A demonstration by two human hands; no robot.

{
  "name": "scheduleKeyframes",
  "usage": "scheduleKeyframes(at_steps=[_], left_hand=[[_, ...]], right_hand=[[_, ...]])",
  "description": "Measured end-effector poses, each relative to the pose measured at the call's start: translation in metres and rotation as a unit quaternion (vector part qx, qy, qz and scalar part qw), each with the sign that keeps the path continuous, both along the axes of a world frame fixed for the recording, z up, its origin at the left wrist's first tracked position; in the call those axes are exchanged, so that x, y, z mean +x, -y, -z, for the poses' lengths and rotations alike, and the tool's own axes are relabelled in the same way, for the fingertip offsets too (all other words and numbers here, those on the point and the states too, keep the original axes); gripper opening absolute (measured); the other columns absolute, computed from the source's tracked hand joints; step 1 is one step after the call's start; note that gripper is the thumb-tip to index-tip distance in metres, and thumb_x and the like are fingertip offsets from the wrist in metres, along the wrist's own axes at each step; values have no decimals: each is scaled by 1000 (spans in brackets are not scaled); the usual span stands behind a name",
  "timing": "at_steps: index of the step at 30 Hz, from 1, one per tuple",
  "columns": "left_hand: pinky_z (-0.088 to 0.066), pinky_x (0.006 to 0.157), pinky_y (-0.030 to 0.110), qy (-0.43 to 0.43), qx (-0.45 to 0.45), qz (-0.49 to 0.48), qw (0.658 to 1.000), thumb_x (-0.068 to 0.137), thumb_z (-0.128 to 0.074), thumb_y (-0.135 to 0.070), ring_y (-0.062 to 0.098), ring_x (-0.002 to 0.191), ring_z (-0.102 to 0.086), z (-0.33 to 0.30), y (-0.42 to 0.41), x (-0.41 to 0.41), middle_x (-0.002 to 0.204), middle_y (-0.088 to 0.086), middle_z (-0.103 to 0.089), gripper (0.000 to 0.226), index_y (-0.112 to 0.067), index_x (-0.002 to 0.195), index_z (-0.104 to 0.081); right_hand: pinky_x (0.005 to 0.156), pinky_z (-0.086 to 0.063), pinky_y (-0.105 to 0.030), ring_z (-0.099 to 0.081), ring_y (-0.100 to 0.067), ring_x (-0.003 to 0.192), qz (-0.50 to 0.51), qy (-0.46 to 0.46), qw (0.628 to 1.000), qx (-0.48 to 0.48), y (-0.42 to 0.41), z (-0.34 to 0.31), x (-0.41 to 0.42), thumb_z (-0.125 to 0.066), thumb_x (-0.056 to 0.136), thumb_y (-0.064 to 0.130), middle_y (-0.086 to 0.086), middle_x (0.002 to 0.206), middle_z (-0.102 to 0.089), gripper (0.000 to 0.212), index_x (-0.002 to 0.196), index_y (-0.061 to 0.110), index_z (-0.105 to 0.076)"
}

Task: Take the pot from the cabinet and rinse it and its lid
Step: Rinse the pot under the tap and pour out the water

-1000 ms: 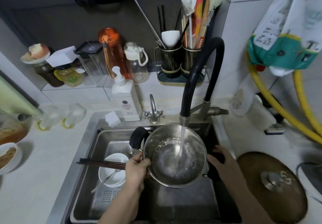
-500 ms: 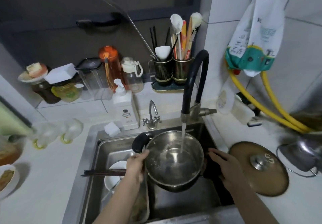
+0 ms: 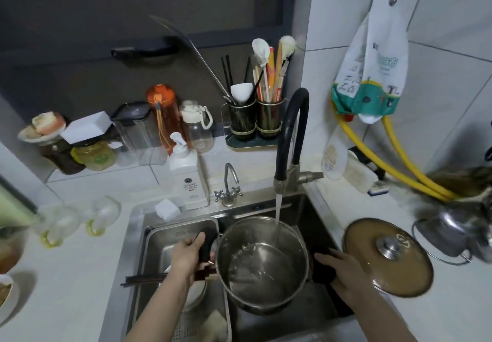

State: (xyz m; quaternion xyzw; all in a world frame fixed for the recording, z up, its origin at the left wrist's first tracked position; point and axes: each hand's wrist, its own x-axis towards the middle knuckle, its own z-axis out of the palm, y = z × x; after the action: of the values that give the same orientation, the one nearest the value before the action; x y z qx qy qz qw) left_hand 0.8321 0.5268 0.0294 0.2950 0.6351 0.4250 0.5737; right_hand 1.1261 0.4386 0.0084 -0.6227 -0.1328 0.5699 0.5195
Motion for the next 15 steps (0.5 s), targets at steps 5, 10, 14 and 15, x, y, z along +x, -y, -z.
scheduleKeyframes(at_steps=[5,10,14,15], left_hand=[[-51,35,26,-5,-1,24,1000,96,-49,-12,22,47,-63,-16,-10,-10,68,16,-64,14,-1,98,-57],[-53,37,26,22,-29,86,996,99,-42,-9,16,42,-63,-11,-5,9,68,15,-63,17,-3,98,-57],[-56,41,31,37,-56,62,996,95,-48,-5,21,42,-62,-2,4,-2,68,19,-63,14,3,98,-59],[-55,40,31,36,-56,52,996,93,-51,-4,21,41,-62,-2,3,-8,68,20,-63,13,6,95,-60]], right_hand=[[81,-53,-45,-62,-37,101,15,50,999,-9,-30,-1,-3,-64,86,16,-22,118,-63,45,127,2,-53],[85,-51,-47,-59,-34,97,2,163,986,-34,-19,-15,15,-46,96,26,-16,104,-64,29,110,5,-61],[70,-55,-41,-64,-35,82,-71,192,978,-44,-3,-4,11,-60,84,2,-22,93,-68,26,110,-1,-61],[67,-55,-37,-65,-35,84,-83,189,977,-44,-3,1,6,-63,81,-1,-23,99,-67,35,116,1,-59]])
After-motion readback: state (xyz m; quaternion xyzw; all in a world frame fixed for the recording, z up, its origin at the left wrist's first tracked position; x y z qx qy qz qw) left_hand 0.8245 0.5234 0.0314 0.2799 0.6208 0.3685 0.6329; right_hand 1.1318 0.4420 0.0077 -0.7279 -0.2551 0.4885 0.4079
